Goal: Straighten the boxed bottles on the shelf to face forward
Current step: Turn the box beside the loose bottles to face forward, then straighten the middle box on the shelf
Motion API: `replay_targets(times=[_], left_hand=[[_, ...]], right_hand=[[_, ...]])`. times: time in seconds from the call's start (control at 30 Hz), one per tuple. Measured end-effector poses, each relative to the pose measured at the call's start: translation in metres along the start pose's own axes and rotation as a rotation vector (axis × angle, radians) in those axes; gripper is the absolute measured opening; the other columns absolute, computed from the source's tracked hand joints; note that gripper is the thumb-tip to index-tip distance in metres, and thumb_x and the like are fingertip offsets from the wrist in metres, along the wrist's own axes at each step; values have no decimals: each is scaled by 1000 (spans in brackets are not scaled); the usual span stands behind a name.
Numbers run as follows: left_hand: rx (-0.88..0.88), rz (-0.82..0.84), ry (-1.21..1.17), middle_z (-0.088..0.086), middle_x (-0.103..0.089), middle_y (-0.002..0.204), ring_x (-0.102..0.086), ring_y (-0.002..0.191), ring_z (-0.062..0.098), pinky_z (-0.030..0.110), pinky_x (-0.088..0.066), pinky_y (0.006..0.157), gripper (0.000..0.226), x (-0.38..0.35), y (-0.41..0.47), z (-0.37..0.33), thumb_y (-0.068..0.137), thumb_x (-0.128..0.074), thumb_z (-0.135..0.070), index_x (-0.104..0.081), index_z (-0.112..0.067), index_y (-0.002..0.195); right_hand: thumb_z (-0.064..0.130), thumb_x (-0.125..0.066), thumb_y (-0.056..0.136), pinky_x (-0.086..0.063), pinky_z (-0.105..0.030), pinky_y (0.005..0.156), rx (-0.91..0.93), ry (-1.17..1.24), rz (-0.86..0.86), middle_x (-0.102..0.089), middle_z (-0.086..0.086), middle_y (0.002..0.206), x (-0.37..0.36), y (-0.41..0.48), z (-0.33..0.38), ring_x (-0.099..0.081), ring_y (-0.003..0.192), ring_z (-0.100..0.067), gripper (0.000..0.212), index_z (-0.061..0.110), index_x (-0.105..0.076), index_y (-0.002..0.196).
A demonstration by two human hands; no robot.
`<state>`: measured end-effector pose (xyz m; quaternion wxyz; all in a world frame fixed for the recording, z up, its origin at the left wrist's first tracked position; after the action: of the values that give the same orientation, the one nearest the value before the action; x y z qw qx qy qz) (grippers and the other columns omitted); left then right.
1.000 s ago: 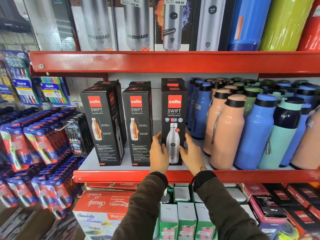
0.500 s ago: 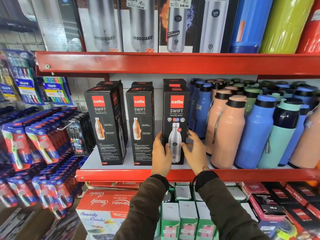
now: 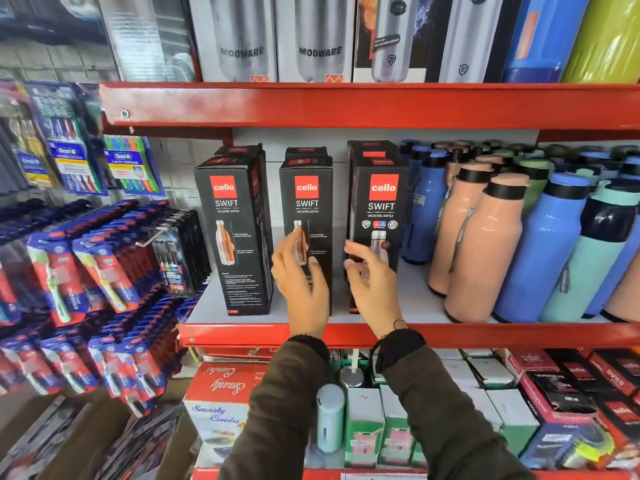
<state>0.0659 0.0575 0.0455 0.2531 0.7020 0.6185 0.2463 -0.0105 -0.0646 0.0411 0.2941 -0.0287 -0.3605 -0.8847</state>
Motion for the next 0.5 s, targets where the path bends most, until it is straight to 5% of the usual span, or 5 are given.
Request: replay_targets(times=[0.1,0.23,0.4,0.5], left_hand=[[86,83,-28,10,-35,157,-29,148,19,26,-19,122,54,9,7,18,101,-46,-4,-33,-8,154],[285,284,-125,-2,-21,167,-18,155,12,33,-14,128,56,10,8,42,108,-39,-26,-20,-18,160],[434,370,-214,-8,-30,163,-25,142,-3,20,-17,116,53,13,5,58,108,-31,-42,-24,-27,158],[438,344,-306,-5,-39,160,-33,147,4,29,-22,124,50,17,8,61,108,-30,-43,-37,-25,155]], right_hand=[[14,-51,101,-40,-5,96,-107,10,120,-54,-1,143,-24,-1,-5,-55,121,-8,43,17,-47,144],[14,-47,103,-36,-41,116,-211,5,164,-47,-7,151,-47,-4,-13,-45,139,-20,49,12,-36,150],[16,-49,101,-37,-43,116,-233,-24,119,-48,-5,150,-58,-12,-17,-46,137,-18,51,15,-35,151],[19,-58,97,-44,-40,110,-213,-24,71,-57,3,136,-59,-12,-15,-54,126,-13,53,18,-41,147]])
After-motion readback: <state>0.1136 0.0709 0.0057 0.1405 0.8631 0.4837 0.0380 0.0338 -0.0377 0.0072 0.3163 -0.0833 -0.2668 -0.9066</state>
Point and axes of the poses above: each hand's wrist, its own y-axis towards the middle knuckle, its own x-axis out of the back of the hand, z = x × y, the point moved 5 cm from there along y, towards the middle knuckle
